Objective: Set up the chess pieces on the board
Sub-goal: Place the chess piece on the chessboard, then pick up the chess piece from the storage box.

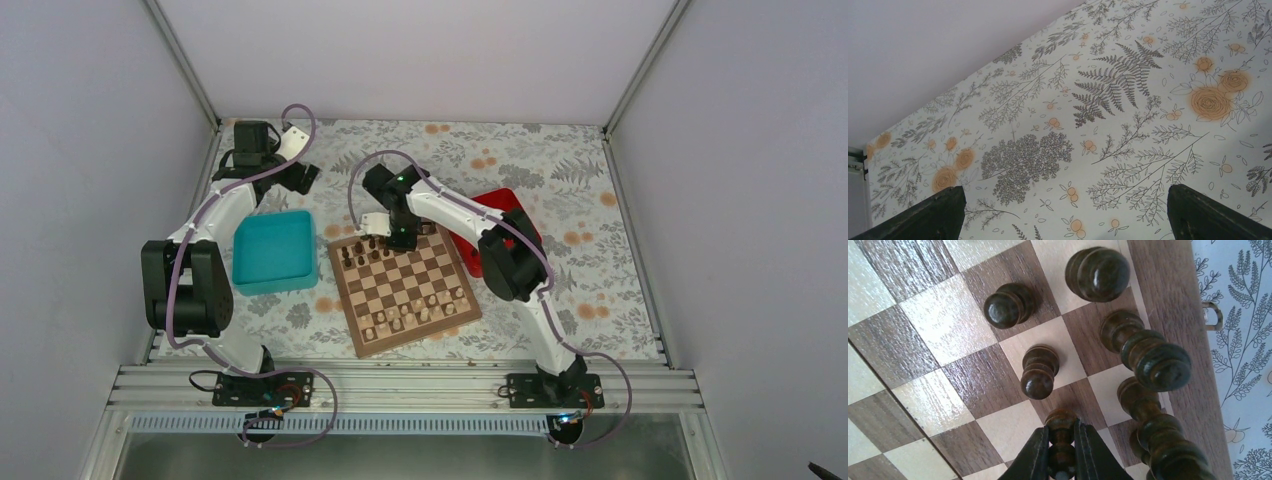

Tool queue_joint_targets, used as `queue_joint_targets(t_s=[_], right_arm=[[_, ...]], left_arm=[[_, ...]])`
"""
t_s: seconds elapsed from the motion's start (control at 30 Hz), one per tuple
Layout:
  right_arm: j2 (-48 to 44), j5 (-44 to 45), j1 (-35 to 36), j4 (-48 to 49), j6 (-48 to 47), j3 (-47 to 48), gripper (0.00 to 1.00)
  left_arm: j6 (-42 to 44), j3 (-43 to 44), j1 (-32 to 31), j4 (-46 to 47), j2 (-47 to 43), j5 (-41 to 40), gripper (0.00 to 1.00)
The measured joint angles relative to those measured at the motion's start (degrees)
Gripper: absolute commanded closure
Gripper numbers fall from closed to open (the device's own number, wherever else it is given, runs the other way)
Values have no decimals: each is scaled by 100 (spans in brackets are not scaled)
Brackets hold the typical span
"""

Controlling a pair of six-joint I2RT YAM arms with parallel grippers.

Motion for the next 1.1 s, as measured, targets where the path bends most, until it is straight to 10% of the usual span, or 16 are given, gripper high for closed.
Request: queue_joint_targets(t_s=[1.1], right_arm=[[-282, 164, -24, -70, 46, 33, 67]], left_arm=[[-2, -72, 0, 0, -9, 2, 0]])
